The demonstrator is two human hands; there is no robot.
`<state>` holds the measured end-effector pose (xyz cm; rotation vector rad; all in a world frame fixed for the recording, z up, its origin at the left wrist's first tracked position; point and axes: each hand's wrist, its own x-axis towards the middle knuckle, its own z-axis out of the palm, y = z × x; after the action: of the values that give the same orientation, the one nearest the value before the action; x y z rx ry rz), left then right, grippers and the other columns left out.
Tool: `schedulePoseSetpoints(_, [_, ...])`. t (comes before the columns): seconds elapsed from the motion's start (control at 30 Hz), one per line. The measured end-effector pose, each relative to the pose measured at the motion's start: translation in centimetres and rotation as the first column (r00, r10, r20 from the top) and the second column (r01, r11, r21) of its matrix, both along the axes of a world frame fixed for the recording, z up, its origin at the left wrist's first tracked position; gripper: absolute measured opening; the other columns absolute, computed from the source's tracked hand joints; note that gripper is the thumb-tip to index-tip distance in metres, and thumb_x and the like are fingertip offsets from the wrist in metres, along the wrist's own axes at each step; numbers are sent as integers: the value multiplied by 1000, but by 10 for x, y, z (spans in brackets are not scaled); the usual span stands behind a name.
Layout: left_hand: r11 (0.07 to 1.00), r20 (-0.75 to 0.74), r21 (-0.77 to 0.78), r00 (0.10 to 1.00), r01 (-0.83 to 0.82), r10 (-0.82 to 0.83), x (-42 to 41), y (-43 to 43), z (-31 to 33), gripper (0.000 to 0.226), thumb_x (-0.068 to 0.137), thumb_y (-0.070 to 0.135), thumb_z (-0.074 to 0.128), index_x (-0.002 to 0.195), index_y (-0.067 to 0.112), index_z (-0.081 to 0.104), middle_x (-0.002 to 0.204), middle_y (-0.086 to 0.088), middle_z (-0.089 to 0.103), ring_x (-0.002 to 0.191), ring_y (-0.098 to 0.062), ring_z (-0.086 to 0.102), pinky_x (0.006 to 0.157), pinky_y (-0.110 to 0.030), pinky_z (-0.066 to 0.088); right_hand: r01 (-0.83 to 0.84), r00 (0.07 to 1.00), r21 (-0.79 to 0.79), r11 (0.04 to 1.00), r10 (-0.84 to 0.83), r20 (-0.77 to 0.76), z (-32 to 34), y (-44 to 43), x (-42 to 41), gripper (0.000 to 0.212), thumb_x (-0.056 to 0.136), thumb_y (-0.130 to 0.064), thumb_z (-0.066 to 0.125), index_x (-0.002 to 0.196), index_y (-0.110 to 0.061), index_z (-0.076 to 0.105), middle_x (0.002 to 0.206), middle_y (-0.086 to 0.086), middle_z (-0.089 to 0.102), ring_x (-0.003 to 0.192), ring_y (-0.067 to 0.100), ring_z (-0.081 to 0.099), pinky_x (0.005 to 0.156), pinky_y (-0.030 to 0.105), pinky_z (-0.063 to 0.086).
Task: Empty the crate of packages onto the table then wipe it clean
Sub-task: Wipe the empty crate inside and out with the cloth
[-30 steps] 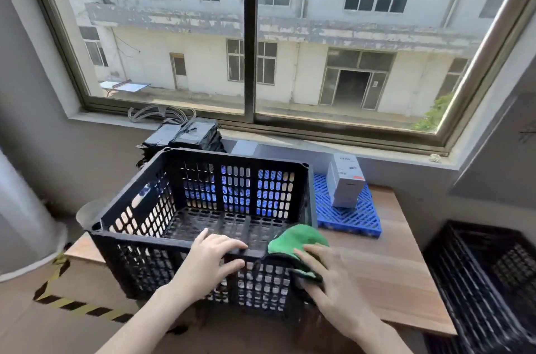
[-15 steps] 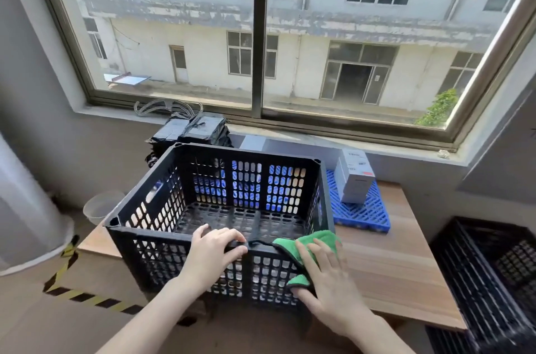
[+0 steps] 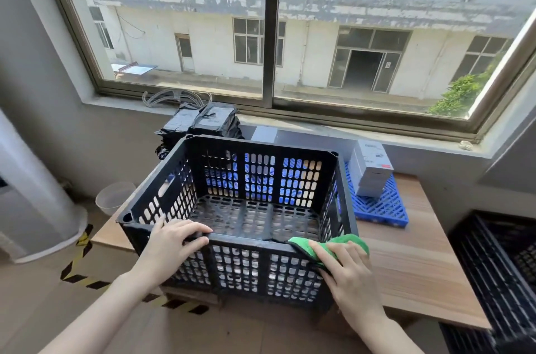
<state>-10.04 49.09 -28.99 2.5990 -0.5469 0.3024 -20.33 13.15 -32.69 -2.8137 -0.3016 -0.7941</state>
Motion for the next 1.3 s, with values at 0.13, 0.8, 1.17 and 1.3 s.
schedulePoseSetpoints(0.13, [998,-10,-63,1000,7,-7,1,-1,-2,43,80,69,35,93,42,67,91,26,66,92,8,57,110,-32,12,44,999,-19,999,-44,30,2,33,6,47,81,-33,47,125,-25,63,104,-6,63,98,17,51,88,36,35])
schedulePoseSetpoints(0.8, [960,-220,-119,936,255,-276,33,59,20,12,86,32,72,89,41,64,85,28,63,96,11,55,75,-5,41,135,990,-172,976,-140,-14,16,62,4,89,51,-10,91,132,-21,57,104,-1,62,98,21,53,89,35,40])
schedulePoseSetpoints(1.17, [964,-226,-167,943,209,-243,32,57,16,13,84,34,74,88,43,66,88,19,68,89,3,59,78,-14,46,97,995,-147,984,-94,26,16,72,9,61,72,-19,75,130,-22,53,102,0,65,96,23,56,89,38,42])
schedulePoseSetpoints(1.3, [953,-194,-193,944,231,-268,34,60,18,19,83,33,75,89,45,63,93,25,64,98,7,55,82,-8,39,-28,999,-153,988,31,21,19,147,43,65,63,-23,86,122,-22,60,95,-3,64,83,21,60,72,36,49])
